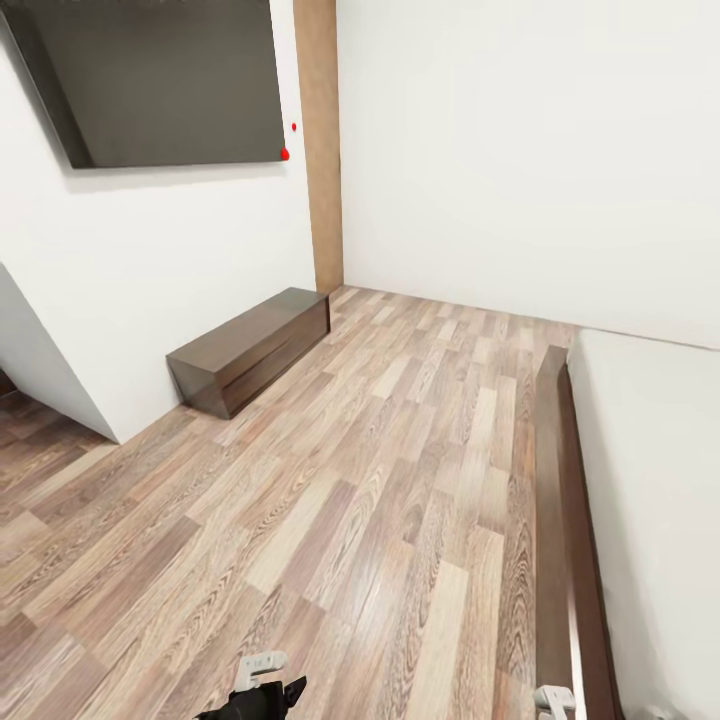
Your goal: In the bedroom, move the book from the bed onto either nightstand, and place the two sandals side by side next to the bed.
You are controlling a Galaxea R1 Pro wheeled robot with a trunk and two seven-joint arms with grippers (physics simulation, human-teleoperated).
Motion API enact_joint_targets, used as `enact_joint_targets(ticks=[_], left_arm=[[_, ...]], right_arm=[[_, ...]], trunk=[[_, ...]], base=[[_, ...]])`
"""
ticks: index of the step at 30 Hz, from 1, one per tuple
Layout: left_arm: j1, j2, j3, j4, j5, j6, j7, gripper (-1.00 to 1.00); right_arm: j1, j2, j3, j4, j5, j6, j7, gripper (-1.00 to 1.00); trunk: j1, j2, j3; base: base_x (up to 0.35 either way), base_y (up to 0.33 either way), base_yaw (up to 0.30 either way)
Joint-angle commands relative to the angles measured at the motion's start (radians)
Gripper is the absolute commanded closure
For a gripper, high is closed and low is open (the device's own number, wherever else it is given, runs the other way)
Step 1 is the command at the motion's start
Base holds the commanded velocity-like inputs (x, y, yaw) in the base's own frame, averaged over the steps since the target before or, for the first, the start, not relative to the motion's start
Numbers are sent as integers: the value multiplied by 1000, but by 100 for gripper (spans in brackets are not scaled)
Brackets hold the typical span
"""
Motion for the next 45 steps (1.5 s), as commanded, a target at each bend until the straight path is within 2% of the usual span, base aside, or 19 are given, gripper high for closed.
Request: enact_joint_targets(ticks=[1,12,45], left_arm=[[-1,0,-6,2,8,-4,-1,-100],[-1,0,-6,2,8,-4,-1,-100],[-1,0,-6,2,8,-4,-1,-100]], right_arm=[[0,1,-9,-1,7,6,5,-100],[0,-1,-9,-1,7,6,5,-100],[0,-1,-9,-1,7,6,5,-100]], trunk=[[-4,7,2],[-8,14,9],[-8,14,61]], base=[[0,0,0],[0,0,0],[0,0,0]])
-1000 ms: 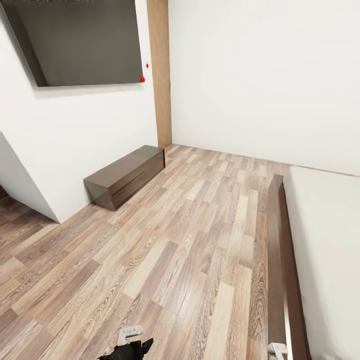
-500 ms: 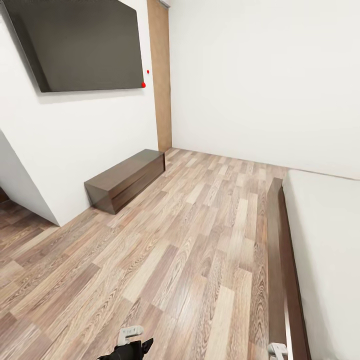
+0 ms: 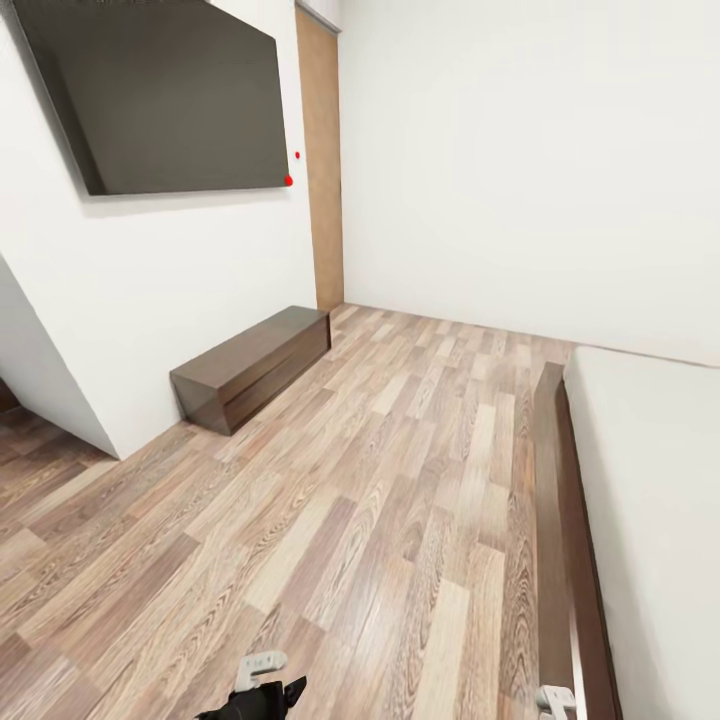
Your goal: In the bedroom, move the book from the bed onto either nightstand, and place the two sandals side by side next to the bed.
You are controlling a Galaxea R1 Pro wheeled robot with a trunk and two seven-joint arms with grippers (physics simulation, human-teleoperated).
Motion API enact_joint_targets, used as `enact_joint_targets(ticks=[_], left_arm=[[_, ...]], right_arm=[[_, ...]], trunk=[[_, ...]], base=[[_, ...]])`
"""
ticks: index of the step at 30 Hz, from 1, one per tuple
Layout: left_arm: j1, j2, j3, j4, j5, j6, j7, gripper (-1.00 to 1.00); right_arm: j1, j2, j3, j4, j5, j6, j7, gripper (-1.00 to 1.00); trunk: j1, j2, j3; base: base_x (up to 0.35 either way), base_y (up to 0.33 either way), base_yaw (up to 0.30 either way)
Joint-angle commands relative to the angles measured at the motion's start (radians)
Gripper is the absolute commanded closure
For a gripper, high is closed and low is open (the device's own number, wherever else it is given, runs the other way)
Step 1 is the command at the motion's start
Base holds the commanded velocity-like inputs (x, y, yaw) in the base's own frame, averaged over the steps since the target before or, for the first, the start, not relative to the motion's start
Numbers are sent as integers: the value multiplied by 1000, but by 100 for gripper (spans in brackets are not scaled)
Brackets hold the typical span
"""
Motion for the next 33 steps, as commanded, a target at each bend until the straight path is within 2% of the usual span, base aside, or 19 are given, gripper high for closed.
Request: enact_joint_targets(ticks=[1,33], left_arm=[[-1,0,-6,2,8,-4,-1,-100],[-1,0,-6,2,8,-4,-1,-100]], right_arm=[[0,0,-9,-1,7,6,5,-100],[-1,0,-9,-1,7,6,5,-100]], trunk=[[0,0,1],[0,0,52]], base=[[0,0,0],[0,0,0]])
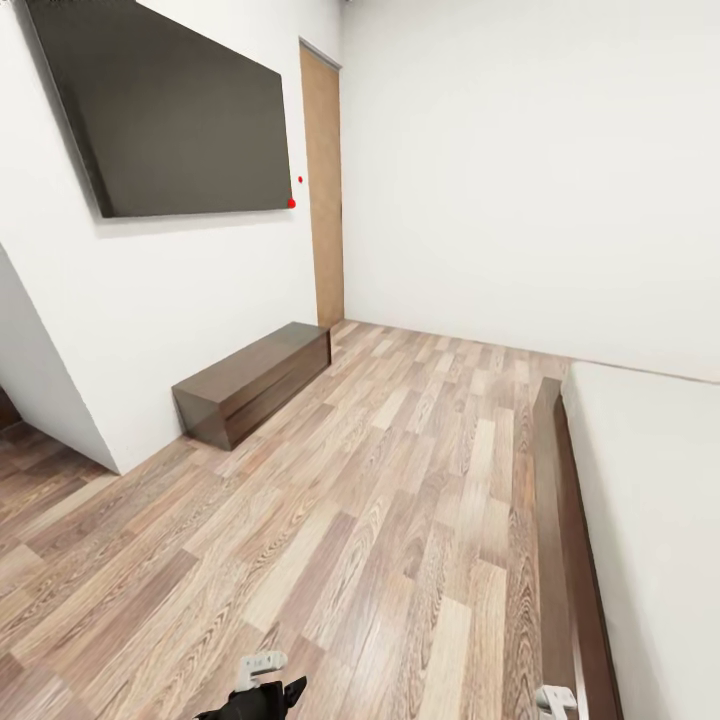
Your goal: In the bedroom, move the book from the bed onto either nightstand, and place the two sandals side by side next to the bed.
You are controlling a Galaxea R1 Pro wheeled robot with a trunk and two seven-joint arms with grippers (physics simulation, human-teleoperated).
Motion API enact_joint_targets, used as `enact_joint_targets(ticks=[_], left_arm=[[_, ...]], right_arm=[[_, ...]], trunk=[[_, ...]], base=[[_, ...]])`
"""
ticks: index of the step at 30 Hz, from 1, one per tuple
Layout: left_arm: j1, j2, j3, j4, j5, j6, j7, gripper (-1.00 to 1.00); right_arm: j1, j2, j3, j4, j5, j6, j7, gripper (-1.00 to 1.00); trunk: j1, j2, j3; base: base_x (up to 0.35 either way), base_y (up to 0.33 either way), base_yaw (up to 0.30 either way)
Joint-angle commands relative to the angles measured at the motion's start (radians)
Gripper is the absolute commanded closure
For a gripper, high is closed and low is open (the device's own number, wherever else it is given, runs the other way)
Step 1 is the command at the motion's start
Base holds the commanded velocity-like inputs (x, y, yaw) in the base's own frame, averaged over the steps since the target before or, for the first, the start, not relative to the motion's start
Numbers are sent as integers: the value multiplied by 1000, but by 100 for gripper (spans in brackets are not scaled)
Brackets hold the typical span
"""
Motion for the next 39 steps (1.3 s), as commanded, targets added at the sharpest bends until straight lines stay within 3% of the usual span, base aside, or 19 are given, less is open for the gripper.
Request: enact_joint_targets(ticks=[1,21,39], left_arm=[[-1,0,-6,2,8,-4,-1,-100],[-1,0,-7,2,8,-4,-1,-100],[-1,0,-7,2,6,-6,-1,-100]], right_arm=[[0,0,-9,-1,7,6,5,-100],[0,0,-9,-2,7,6,5,-100],[0,-2,-8,-1,7,6,4,-100]], trunk=[[0,0,1],[0,0,32],[0,0,34]], base=[[0,0,0],[0,0,0],[0,0,0]])
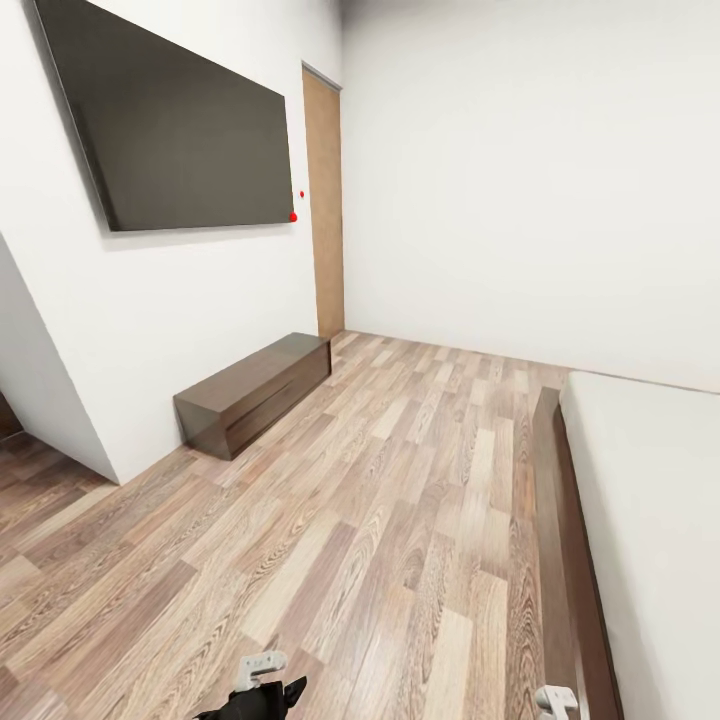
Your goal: In the bedroom, move the book from the bed onto either nightstand, and place the two sandals side by side next to the bed.
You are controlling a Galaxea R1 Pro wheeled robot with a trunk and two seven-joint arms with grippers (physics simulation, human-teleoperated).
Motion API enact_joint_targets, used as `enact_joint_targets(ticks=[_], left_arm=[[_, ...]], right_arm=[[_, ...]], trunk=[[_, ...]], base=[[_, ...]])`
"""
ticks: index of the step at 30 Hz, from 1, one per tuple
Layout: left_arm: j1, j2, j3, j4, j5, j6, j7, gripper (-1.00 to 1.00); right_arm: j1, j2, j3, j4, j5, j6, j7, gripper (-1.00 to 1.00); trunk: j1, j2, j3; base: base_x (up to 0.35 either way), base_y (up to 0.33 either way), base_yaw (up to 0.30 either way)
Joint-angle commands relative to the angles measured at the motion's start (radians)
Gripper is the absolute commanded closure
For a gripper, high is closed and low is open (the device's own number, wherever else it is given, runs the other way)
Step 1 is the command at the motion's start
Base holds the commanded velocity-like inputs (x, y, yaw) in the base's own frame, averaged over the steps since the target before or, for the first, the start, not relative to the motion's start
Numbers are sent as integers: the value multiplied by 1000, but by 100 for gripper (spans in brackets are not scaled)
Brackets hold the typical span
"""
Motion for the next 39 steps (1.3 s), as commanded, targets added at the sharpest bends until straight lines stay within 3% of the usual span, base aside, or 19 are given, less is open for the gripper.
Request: enact_joint_targets(ticks=[1,10,39], left_arm=[[-1,0,-6,1,8,-4,-1,-100],[-1,2,-5,1,8,-5,-1,-100],[-1,2,-4,1,8,-4,-1,-100]], right_arm=[[0,0,-9,-1,7,6,5,-100],[0,1,-9,-1,7,6,5,-100],[0,1,-9,-1,7,6,6,-100]], trunk=[[0,0,-1],[0,0,-1],[0,0,-1]], base=[[0,0,0],[44,0,0],[324,0,0]])
